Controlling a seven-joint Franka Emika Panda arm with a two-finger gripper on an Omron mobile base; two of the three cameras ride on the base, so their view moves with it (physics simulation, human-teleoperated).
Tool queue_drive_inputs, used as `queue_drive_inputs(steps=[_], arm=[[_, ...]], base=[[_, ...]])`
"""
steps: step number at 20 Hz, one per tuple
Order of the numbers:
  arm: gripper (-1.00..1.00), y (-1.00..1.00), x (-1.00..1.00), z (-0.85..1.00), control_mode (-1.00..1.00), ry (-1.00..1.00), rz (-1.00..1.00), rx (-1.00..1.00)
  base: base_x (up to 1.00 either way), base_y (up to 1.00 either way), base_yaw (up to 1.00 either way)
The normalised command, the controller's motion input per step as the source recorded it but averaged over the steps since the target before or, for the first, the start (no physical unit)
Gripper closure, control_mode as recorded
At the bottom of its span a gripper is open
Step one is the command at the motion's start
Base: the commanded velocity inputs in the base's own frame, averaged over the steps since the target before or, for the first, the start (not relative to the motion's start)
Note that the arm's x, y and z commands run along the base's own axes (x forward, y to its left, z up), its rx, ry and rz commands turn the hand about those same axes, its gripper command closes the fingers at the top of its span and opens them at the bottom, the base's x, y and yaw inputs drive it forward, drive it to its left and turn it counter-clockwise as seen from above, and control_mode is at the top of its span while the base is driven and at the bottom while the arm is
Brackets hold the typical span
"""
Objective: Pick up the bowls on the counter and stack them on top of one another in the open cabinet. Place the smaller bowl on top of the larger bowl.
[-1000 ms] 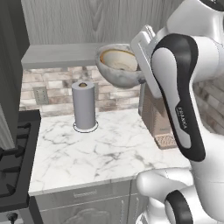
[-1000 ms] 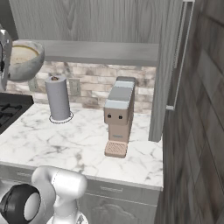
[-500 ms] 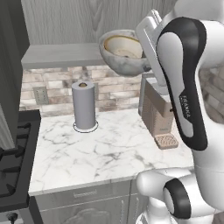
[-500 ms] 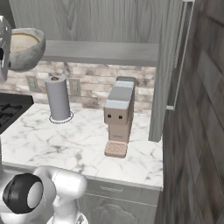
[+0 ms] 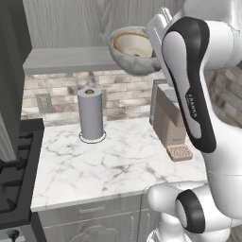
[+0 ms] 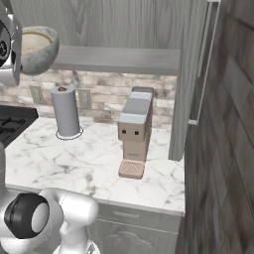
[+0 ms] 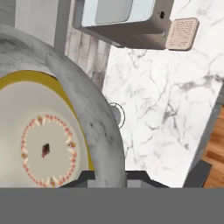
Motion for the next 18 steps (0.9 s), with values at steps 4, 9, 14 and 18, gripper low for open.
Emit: queue_drive_inputs(steps=[4,9,14,18], arm=[[1.00,0.00,0.41,0.00,-1.00,-0.03,-0.02,0.00],[1.00,-0.01,0.55,0.00,-1.00,0.00,-0.03,0.00],[1.00,-0.01,0.63,0.00,-1.00,0.00,-0.04,0.00],[1.00,0.00,0.61,0.00,-1.00,0.01,-0.03,0.00]], base=[[0.00,0.00,0.00],[0.00,0.00,0.00],[0.00,0.00,0.00],[0.00,0.00,0.00]])
